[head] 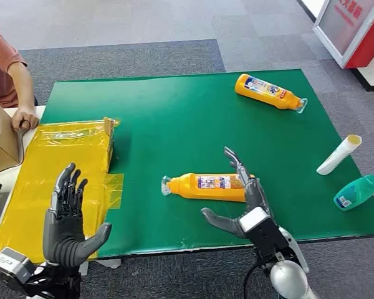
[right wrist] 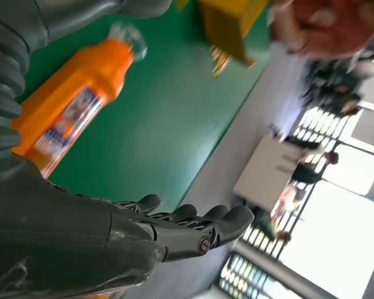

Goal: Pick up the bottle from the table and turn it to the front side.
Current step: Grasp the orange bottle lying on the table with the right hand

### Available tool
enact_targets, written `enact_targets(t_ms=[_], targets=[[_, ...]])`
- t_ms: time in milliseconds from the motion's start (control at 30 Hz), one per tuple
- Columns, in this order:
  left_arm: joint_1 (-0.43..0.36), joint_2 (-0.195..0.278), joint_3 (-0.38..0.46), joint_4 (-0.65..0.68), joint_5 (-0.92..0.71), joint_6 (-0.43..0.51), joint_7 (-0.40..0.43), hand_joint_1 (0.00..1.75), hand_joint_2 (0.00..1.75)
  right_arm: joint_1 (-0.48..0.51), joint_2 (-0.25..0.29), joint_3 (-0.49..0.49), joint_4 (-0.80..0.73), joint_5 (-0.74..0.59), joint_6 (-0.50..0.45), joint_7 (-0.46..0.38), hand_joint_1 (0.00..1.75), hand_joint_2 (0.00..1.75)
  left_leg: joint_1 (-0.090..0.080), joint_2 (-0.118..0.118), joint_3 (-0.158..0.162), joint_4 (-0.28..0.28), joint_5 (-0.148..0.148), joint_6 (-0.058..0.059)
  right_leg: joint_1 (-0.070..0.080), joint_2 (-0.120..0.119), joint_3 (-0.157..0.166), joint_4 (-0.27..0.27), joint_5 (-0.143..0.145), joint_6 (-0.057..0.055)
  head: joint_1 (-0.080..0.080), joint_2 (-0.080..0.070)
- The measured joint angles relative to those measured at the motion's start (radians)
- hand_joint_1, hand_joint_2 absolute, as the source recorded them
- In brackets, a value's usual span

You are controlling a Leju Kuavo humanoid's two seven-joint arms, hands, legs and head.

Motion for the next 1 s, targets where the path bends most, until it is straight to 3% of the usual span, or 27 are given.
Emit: enact_targets(t_ms=[67, 167, 267, 533, 767, 1000], targets=[[0.005, 0.001, -0.001, -0.004, -0.007, -0.004, 0.006, 0.00, 1.75, 0.002, 0.001, 0.004, -0.001, 0.109, -0.032, 0.048, 0.00, 1.75, 0.000, 0.000, 0.000, 0.000, 0.000, 0.000, 0.000, 0.000, 0.000, 0.000, 0.000, 0.000, 0.000, 0.000], [0.010, 0.002, -0.005, -0.014, -0.037, -0.026, 0.025, 0.00, 1.75, 0.001, 0.001, 0.026, 0.007, 0.371, -0.066, 0.190, 0.00, 1.75, 0.000, 0.000, 0.000, 0.000, 0.000, 0.000, 0.000, 0.000, 0.000, 0.000, 0.000, 0.000, 0.000, 0.000], [0.003, 0.002, -0.012, -0.017, -0.065, -0.045, 0.039, 0.00, 1.75, -0.012, 0.001, 0.054, 0.038, 0.488, -0.057, 0.268, 0.00, 1.75, 0.000, 0.000, 0.000, 0.000, 0.000, 0.000, 0.000, 0.000, 0.000, 0.000, 0.000, 0.000, 0.000, 0.000], [-0.040, -0.008, -0.016, -0.019, -0.039, -0.050, 0.033, 0.00, 1.75, -0.101, 0.024, 0.118, 0.202, 0.634, -0.032, 0.367, 0.00, 1.75, 0.000, 0.000, 0.000, 0.000, 0.002, 0.000, 0.000, 0.000, 0.000, 0.000, 0.001, 0.000, 0.000, 0.000], [-0.160, -0.015, -0.059, -0.012, 0.039, -0.087, 0.084, 0.00, 1.75, -0.216, 0.086, 0.183, 0.443, 0.615, -0.025, 0.387, 0.00, 1.75, 0.000, 0.000, 0.000, 0.000, 0.003, 0.001, 0.000, 0.000, 0.000, 0.000, 0.002, 0.001, 0.000, 0.000], [-0.224, -0.015, -0.086, 0.004, 0.061, -0.087, 0.099, 0.00, 1.75, -0.278, 0.106, 0.201, 0.563, 0.606, -0.025, 0.394, 0.00, 1.75, 0.000, 0.000, 0.000, 0.000, 0.003, 0.001, 0.000, 0.000, 0.000, 0.000, 0.003, 0.001, 0.000, 0.000]])
